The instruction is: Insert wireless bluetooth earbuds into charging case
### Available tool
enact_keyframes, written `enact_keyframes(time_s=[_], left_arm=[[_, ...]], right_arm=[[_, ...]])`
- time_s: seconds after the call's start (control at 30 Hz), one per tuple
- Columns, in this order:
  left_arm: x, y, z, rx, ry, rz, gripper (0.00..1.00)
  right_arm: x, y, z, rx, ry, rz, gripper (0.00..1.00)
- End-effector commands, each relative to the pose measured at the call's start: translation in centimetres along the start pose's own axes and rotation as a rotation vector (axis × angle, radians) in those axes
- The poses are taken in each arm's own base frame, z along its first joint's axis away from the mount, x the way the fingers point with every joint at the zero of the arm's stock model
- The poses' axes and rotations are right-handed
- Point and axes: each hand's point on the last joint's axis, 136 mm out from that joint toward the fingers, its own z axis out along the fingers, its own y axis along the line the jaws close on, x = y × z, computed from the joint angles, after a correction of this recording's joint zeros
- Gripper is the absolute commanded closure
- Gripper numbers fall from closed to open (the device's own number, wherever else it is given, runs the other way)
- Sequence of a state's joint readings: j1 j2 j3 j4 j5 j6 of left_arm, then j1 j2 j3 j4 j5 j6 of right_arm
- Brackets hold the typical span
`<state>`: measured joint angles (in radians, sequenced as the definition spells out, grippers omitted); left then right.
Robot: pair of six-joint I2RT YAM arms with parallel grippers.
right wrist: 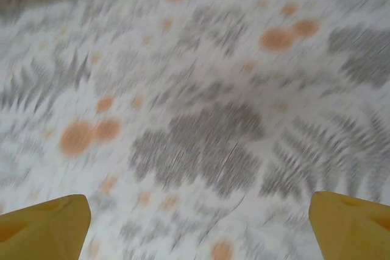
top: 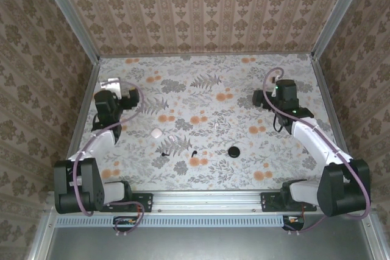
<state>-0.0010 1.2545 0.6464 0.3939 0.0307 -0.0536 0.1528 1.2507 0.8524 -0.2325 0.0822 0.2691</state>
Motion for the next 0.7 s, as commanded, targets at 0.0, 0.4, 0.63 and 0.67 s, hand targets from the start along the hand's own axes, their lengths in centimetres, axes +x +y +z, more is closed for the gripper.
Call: enact_keyframes(time_s=[0.0, 0.4, 0.63, 0.67], left_arm=[[0.9, -3.7, -0.6, 0.101, 0.15, -0.046, 0.02], [6.1, -18.2, -5.7, 0.278, 0.296, 0.172, 0.0], [7.8, -20.0, -9.3, 0.293, 0.266, 0.176, 0.0], [7.7, -19.9, -9.6, 0.291, 0.251, 0.171, 0.0]], right_arm=[[7.5, 3.0, -2.6, -0.046, 0.364, -0.084, 0.07], [18.6, 8.6, -5.8, -0.057, 0.872, -0.638, 0.06], [19.9, 8.4, -5.4, -0.042, 0.98, -0.758, 0.08], [20.1, 8.4, -5.3, -0.044, 0.987, -0.767, 0.09]])
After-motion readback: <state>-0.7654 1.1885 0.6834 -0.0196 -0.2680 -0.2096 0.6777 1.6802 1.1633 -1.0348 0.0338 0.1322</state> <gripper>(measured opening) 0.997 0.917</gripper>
